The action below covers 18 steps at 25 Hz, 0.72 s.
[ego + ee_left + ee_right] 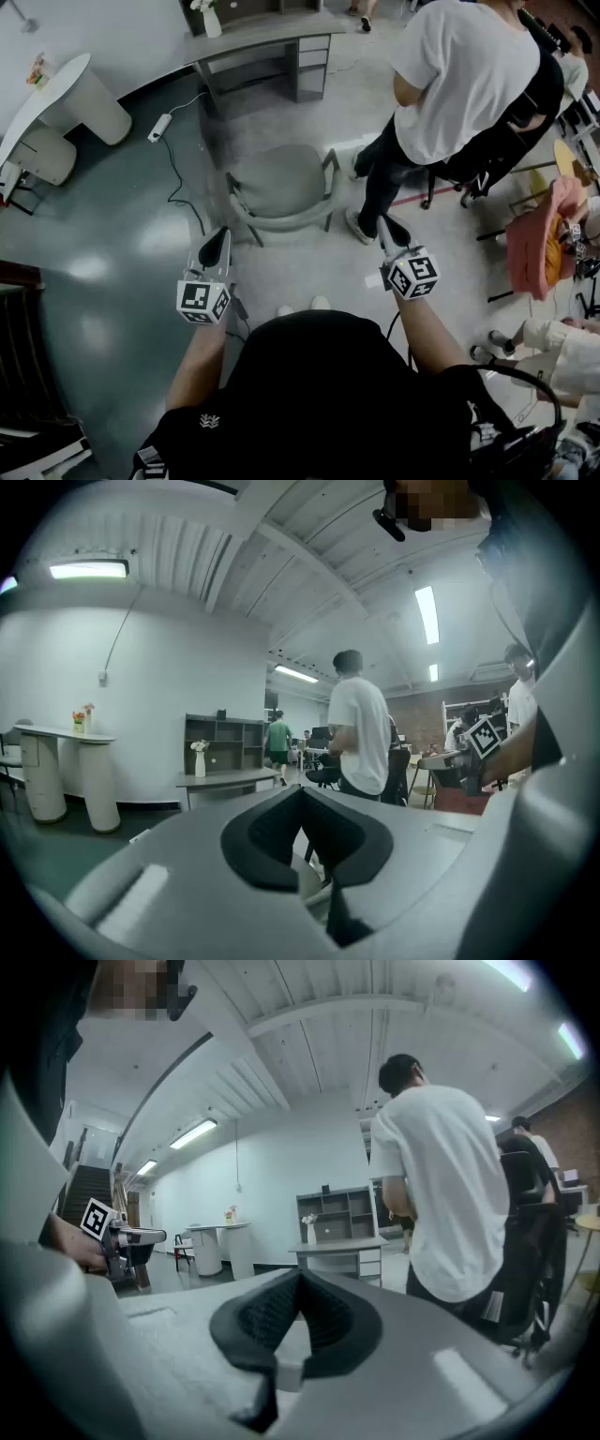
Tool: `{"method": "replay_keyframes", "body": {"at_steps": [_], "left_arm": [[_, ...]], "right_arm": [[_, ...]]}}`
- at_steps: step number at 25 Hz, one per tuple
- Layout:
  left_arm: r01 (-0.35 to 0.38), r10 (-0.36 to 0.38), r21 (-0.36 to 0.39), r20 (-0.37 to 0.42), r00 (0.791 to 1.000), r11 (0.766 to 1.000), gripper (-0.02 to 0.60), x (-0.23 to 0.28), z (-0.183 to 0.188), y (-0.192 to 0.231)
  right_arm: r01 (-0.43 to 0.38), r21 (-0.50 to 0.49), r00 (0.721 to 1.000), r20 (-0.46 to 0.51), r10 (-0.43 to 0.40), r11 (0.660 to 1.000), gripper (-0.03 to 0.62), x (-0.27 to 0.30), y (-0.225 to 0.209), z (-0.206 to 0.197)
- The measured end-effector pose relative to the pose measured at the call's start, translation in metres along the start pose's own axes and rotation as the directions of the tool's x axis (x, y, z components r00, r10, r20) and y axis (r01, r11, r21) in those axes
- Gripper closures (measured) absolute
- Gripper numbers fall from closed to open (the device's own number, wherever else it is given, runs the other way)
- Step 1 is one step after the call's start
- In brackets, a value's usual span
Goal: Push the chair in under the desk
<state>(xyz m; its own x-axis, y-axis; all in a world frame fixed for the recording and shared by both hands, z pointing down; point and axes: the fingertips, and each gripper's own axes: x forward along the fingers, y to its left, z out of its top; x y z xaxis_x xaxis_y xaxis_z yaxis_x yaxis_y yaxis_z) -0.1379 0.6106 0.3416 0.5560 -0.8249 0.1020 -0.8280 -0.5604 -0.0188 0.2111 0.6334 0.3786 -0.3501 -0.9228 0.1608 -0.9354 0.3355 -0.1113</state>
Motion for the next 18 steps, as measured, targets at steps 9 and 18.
{"method": "replay_keyframes", "body": {"at_steps": [9, 18], "left_arm": [[-0.014, 0.014, -0.016, -0.005, 1.000, 1.000, 0.575, -0.022, -0.004, 0.003], [0.090, -0.094, -0.036, -0.125, 0.988, 0.995, 0.547, -0.013, -0.063, 0.013]], "right_arm": [[-0.023, -0.017, 1.000, -0.020, 0.023, 1.000, 0.594, 0.002, 0.017, 0.000], [-0.019, -0.079, 0.999, -0.042, 0.015, 0.997, 0.594, 0.021, 0.037, -0.020]]}}
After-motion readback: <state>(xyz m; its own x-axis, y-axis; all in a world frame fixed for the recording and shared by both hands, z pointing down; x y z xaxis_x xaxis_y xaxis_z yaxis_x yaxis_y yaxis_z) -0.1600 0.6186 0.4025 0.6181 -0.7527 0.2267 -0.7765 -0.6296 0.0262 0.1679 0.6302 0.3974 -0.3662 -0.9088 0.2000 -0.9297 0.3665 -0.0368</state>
